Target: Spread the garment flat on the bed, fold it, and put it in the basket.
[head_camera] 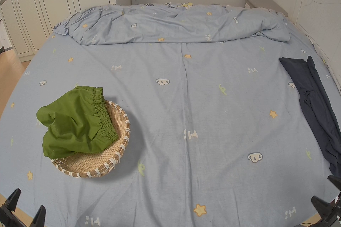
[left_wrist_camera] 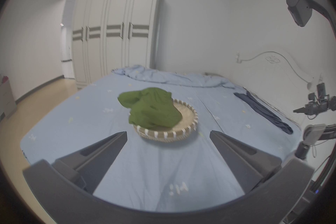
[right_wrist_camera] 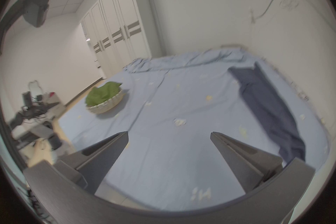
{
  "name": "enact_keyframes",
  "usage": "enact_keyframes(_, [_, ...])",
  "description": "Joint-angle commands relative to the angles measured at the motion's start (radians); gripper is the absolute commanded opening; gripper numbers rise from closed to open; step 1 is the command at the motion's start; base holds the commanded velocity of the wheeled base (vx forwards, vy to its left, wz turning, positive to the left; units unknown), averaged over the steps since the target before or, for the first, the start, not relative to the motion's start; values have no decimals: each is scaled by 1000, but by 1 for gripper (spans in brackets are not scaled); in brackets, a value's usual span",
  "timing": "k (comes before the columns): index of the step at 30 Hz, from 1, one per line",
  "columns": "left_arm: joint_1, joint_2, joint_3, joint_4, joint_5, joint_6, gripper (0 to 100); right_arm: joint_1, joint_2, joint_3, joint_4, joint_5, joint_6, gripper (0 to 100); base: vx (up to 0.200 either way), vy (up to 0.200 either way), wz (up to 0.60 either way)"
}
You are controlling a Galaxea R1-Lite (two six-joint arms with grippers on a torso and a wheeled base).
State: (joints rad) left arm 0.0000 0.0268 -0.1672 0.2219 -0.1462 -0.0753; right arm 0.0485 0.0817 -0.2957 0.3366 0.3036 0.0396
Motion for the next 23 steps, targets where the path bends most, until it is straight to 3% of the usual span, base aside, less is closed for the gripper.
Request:
enact_keyframes(1, [0, -27, 167, -266, 191, 28, 100, -47, -82, 296, -412, -262, -75, 100, 0, 0, 0])
enact_keyframes(2, [0, -27, 167, -259, 175, 57, 100, -47, -82, 296, -376, -307, -64, 100, 0, 0, 0])
enact_keyframes(5, [0, -27, 167, -251, 152, 63, 100, -49, -82, 296, -352, -319, -29, 100, 0, 0, 0])
enact_keyframes(23, [0, -27, 167, -250, 148, 72, 100, -49, -82, 296, -355, -313, -35, 100, 0, 0, 0])
